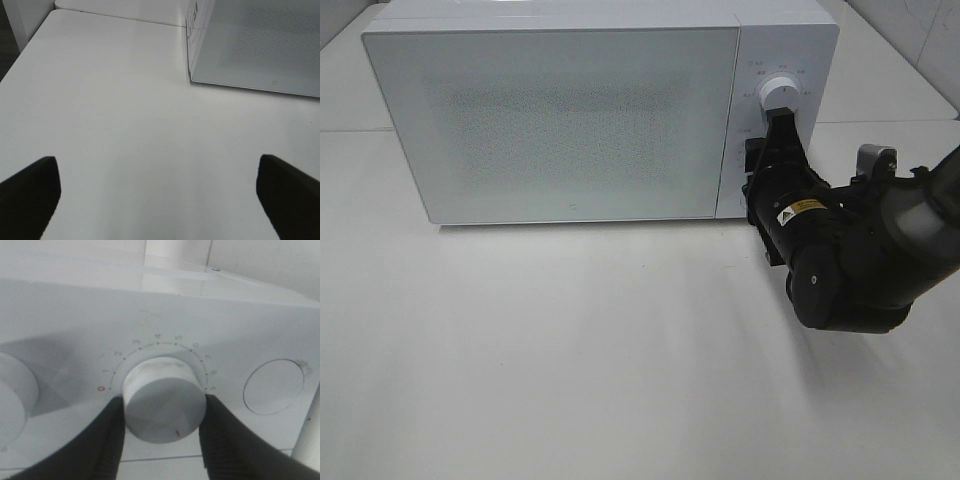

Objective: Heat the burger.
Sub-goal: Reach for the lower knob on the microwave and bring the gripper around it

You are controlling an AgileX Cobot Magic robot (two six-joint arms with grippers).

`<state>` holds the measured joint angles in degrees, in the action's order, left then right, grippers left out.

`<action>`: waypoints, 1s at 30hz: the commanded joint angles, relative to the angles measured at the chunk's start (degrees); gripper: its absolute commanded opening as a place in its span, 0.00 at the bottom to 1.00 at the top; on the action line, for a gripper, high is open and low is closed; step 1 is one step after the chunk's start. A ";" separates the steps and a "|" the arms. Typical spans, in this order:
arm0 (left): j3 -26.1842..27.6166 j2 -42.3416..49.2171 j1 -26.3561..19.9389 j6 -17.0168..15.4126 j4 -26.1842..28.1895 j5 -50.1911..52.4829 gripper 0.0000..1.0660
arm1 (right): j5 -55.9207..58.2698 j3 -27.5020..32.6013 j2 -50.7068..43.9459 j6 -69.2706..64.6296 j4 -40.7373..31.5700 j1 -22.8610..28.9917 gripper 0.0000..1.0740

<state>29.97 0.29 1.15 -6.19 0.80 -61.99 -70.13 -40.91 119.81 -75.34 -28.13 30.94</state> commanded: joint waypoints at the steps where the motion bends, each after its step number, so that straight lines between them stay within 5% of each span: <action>1: -0.17 1.03 -0.23 -0.06 -0.17 0.80 0.94 | -12.09 -2.29 -1.09 -7.51 5.33 -0.11 0.00; 24: -0.17 1.03 -0.23 -0.06 -0.17 0.80 0.94 | -12.09 -2.29 -1.09 -7.96 2.52 -0.23 0.00; 30: -0.17 1.03 -0.23 -0.06 -0.17 0.80 0.94 | -12.03 -2.29 -1.09 -7.96 0.92 -0.23 0.12</action>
<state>29.97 0.29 1.15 -6.19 0.80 -61.99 -69.44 -40.91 119.23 -83.77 -28.48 31.00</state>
